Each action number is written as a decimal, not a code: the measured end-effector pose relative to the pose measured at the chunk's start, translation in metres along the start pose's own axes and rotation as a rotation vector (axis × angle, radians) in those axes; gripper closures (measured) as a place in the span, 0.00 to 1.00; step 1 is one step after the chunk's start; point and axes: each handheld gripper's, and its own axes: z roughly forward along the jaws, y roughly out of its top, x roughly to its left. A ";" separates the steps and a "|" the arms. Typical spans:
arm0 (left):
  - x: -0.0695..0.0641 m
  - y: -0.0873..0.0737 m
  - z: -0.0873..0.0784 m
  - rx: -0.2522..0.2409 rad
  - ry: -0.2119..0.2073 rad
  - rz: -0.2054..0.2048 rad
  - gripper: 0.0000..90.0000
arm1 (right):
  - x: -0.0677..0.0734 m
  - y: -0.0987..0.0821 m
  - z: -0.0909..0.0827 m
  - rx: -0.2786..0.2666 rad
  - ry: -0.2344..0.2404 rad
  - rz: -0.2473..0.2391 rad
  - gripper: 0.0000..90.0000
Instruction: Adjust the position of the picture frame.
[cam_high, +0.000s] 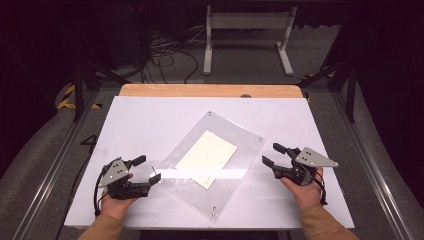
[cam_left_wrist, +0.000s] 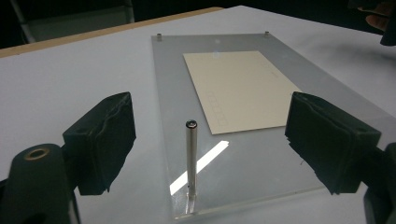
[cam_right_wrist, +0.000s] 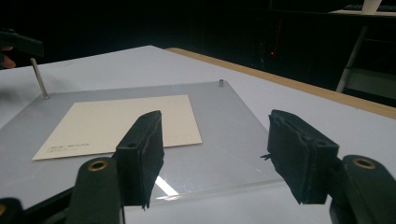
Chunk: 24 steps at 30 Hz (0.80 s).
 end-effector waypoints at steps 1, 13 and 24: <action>0.000 0.000 0.000 0.000 -0.002 0.001 0.19 | 0.000 0.000 0.000 0.000 0.001 0.000 0.40; -0.009 0.005 0.003 0.028 -0.038 0.036 0.29 | -0.001 0.000 -0.001 0.020 0.004 0.025 0.43; -0.007 0.003 0.005 0.132 -0.017 0.004 0.47 | 0.001 0.000 0.001 0.026 0.029 0.033 0.44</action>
